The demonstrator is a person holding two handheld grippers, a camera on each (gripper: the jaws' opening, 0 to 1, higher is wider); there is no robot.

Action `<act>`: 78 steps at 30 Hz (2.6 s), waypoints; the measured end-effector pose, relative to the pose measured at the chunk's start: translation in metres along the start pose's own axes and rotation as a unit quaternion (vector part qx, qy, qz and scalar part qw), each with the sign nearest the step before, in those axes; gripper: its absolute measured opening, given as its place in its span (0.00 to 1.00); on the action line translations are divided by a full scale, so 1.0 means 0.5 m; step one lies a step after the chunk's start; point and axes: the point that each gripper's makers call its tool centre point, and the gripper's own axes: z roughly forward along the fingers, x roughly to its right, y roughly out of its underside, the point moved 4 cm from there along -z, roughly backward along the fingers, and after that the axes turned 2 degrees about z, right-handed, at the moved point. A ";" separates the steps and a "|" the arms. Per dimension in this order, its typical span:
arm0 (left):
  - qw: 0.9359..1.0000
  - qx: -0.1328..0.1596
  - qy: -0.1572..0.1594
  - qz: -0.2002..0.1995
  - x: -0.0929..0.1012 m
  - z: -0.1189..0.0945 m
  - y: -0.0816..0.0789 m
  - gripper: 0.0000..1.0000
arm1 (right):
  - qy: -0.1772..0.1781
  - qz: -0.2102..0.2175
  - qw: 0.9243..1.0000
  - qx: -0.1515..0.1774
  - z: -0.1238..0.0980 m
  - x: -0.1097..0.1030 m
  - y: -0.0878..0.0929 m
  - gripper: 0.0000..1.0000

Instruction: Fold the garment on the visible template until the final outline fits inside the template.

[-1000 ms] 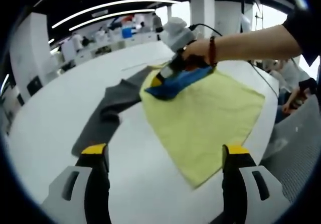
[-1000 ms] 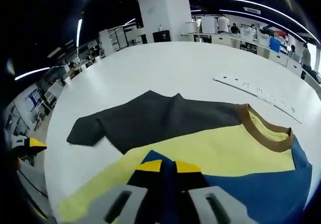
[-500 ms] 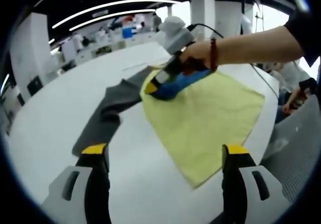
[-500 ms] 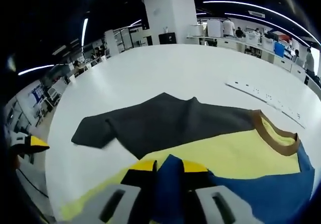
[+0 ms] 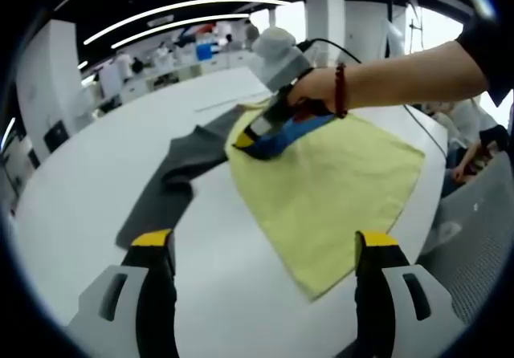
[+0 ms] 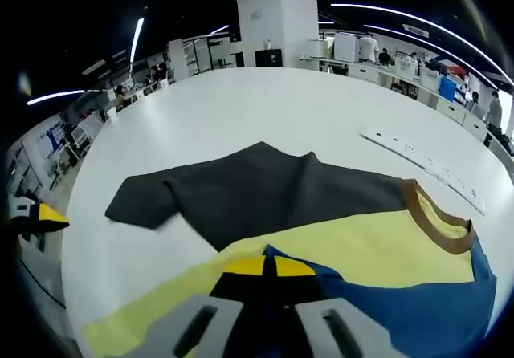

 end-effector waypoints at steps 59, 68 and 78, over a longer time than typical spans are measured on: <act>1.000 0.020 -0.013 0.000 -0.006 -0.008 -0.017 0.95 | 0.035 0.036 0.998 0.039 -0.194 0.134 0.032 0.65; 1.000 0.022 -0.011 0.005 -0.001 -0.006 -0.021 0.96 | 0.058 0.049 0.997 0.034 -0.251 0.198 0.066 0.67; 1.000 0.025 -0.007 0.002 0.003 -0.005 -0.023 0.97 | 0.077 0.055 0.995 0.027 -0.320 0.263 0.111 0.67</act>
